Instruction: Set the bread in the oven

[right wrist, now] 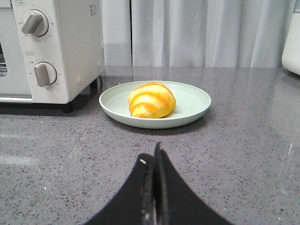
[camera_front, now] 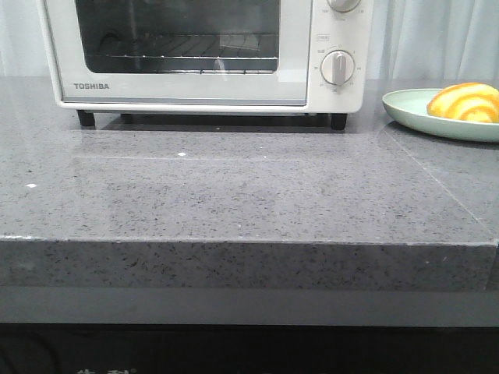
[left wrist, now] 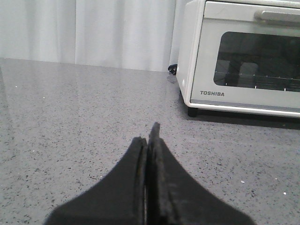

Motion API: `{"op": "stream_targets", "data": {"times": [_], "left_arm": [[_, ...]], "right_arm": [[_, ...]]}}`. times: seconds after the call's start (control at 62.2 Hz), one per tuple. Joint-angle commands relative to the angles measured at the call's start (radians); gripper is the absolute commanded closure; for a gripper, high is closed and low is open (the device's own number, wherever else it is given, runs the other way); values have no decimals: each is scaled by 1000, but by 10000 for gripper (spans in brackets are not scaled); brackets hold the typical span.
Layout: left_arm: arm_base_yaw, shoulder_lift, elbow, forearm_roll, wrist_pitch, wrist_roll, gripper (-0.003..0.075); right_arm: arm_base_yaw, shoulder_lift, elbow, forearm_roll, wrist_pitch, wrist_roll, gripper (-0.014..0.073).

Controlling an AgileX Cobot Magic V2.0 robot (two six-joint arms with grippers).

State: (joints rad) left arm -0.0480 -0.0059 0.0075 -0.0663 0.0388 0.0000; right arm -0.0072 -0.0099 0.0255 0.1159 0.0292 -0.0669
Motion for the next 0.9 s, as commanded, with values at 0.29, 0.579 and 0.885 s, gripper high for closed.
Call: {"op": "stream_targets", "data": {"times": [0.29, 0.579, 0.885], "left_arm": [[-3, -19, -76, -3, -93, -6, 738], [-3, 107, -462, -3, 185, -6, 738], [-3, 406, -805, -3, 495, 0, 738]], "right_arm": [[-1, -21, -84, 0, -88, -10, 662], [-1, 126, -422, -1, 234, -10, 662], [-1, 429, -742, -1, 471, -10, 662]]}}
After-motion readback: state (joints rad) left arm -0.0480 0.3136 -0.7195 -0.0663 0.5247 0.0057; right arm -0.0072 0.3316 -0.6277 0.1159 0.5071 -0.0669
